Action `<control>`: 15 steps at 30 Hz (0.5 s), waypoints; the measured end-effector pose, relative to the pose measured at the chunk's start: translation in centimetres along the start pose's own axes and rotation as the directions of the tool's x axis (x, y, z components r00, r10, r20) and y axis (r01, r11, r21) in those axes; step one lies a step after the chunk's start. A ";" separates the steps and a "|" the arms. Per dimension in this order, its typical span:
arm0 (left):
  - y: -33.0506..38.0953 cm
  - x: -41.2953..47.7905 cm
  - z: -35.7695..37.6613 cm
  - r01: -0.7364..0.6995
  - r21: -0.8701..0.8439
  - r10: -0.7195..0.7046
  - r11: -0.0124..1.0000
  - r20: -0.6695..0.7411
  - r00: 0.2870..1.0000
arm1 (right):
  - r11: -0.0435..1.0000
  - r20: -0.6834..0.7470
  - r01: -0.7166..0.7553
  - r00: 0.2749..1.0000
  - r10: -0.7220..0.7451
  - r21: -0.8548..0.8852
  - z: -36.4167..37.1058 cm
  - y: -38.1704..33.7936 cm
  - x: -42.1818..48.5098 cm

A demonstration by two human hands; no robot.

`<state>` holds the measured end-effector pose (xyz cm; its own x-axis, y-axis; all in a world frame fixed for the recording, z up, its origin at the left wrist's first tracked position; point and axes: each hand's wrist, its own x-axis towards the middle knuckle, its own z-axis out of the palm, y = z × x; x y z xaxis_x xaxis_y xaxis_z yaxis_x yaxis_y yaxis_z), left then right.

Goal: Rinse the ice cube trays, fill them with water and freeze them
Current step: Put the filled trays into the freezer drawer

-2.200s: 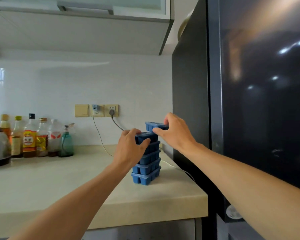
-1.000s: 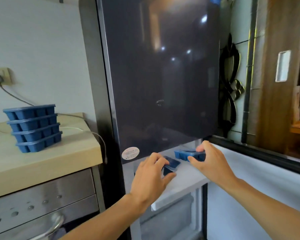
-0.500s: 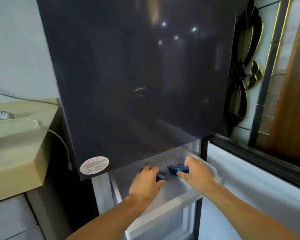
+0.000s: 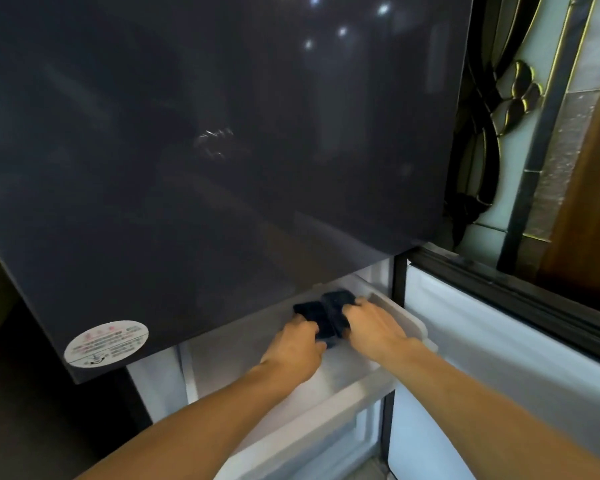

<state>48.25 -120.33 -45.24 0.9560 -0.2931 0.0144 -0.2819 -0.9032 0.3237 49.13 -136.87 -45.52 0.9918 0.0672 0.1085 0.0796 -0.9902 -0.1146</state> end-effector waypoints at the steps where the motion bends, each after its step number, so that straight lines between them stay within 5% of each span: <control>1: 0.0 0.3 0.1 -0.001 0.017 0.001 1.000 0.012 1.000 | 0.999 -0.001 0.013 1.000 -0.013 0.031 0.0 0.1 0.0; 15: -0.4 2.9 1.0 0.033 0.102 -0.048 0.994 0.153 0.987 | 0.988 0.117 0.053 0.991 -0.070 0.145 0.1 1.4 0.4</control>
<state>51.08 -121.15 -46.28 0.9447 -0.2936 -0.1464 -0.2571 -0.9397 0.2257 49.66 -138.19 -45.72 0.9887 0.1501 -0.0003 0.1452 -0.9570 -0.2511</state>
